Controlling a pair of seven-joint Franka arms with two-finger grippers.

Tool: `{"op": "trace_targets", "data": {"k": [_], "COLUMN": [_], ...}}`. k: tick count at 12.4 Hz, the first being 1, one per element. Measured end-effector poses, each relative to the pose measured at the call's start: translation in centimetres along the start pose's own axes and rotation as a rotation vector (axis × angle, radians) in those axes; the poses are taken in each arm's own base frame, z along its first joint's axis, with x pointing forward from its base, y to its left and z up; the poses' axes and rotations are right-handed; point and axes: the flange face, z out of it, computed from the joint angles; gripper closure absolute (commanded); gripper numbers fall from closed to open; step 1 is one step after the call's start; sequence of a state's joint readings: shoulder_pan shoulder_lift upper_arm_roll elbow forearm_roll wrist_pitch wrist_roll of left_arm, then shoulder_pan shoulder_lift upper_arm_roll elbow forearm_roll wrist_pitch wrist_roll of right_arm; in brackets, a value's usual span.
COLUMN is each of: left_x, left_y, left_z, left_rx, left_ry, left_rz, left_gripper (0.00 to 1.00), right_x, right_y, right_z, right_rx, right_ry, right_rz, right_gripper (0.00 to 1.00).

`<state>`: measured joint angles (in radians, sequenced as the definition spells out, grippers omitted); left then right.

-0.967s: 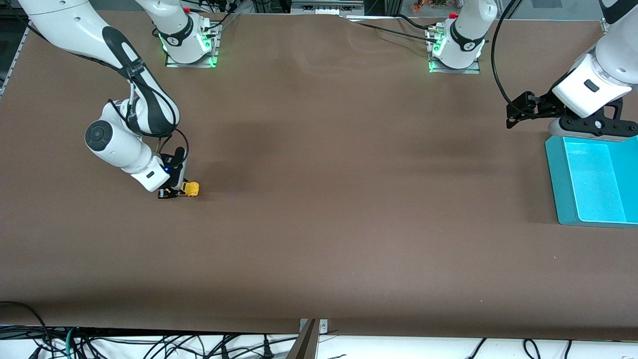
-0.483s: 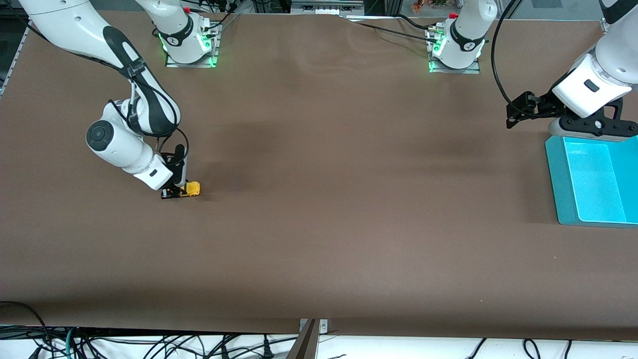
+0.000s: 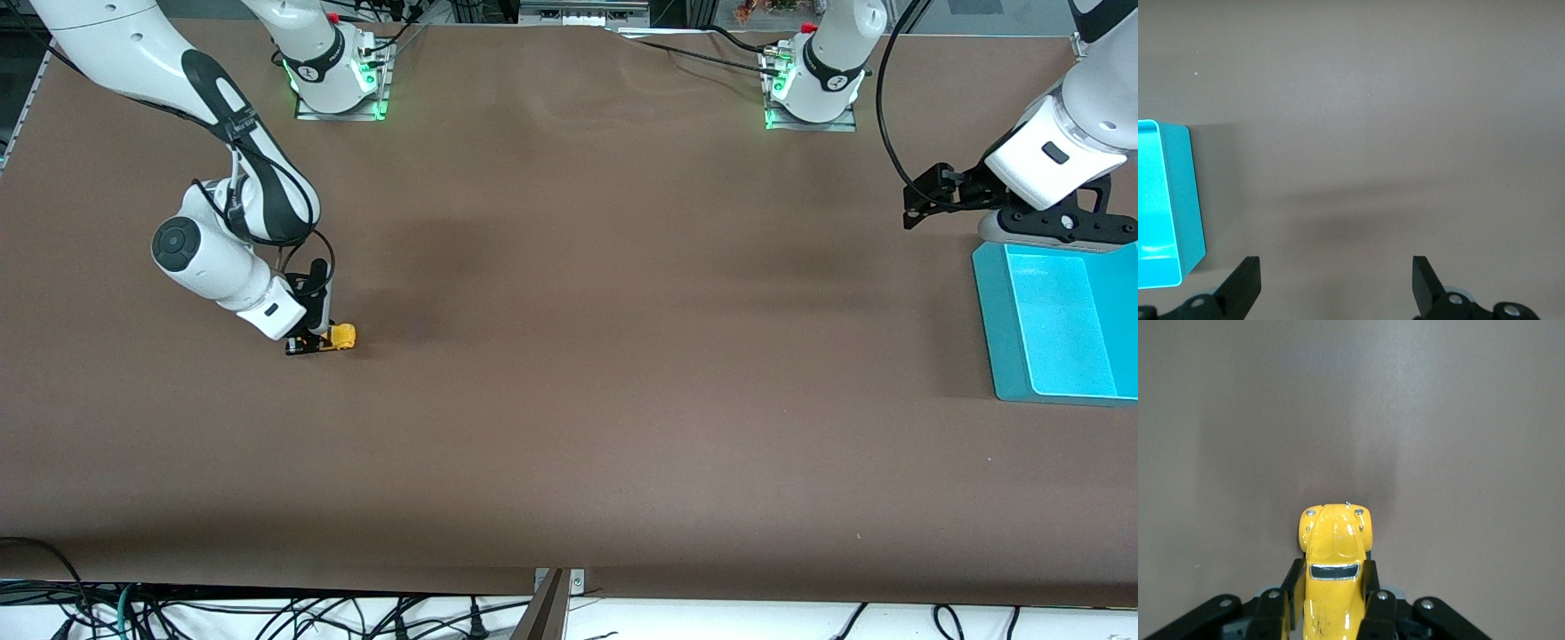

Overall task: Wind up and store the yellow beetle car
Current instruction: 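Drag the car backward along the table with the right gripper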

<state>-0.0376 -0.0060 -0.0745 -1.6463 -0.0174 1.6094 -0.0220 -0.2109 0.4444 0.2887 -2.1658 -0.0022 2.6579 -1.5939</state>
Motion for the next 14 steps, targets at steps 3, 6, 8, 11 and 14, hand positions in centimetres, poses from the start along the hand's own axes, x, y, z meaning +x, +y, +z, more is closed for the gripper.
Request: {"op": "trace_targets", "data": {"k": [3, 6, 8, 11, 14], "left_x": [0.0, 0.0, 0.0, 0.0, 0.0], "left_y": [0.0, 0.0, 0.0, 0.0, 0.0], "left_z": [0.0, 0.0, 0.0, 0.0, 0.0], "left_rx": [0.0, 0.0, 0.0, 0.0, 0.0], "left_ry": [0.0, 0.0, 0.0, 0.0, 0.0], "left_rz": [0.0, 0.0, 0.0, 0.0, 0.0], "left_gripper": [0.0, 0.0, 0.0, 0.0, 0.0], "right_x": [-4.6, -10.4, -13.5, -17.3, -17.8], "right_y": [-0.1, -0.6, -0.8, -1.0, -0.6], "right_z": [-0.5, -1.2, -1.6, -2.1, -2.1], "right_rx": [-0.008, -0.023, -0.033, -0.04, -0.017], "right_ry": [-0.004, -0.005, -0.004, -0.004, 0.01], "right_rz": [0.006, -0.02, -0.04, -0.047, -0.045], "right_gripper": [0.9, 0.89, 0.89, 0.81, 0.64]}}
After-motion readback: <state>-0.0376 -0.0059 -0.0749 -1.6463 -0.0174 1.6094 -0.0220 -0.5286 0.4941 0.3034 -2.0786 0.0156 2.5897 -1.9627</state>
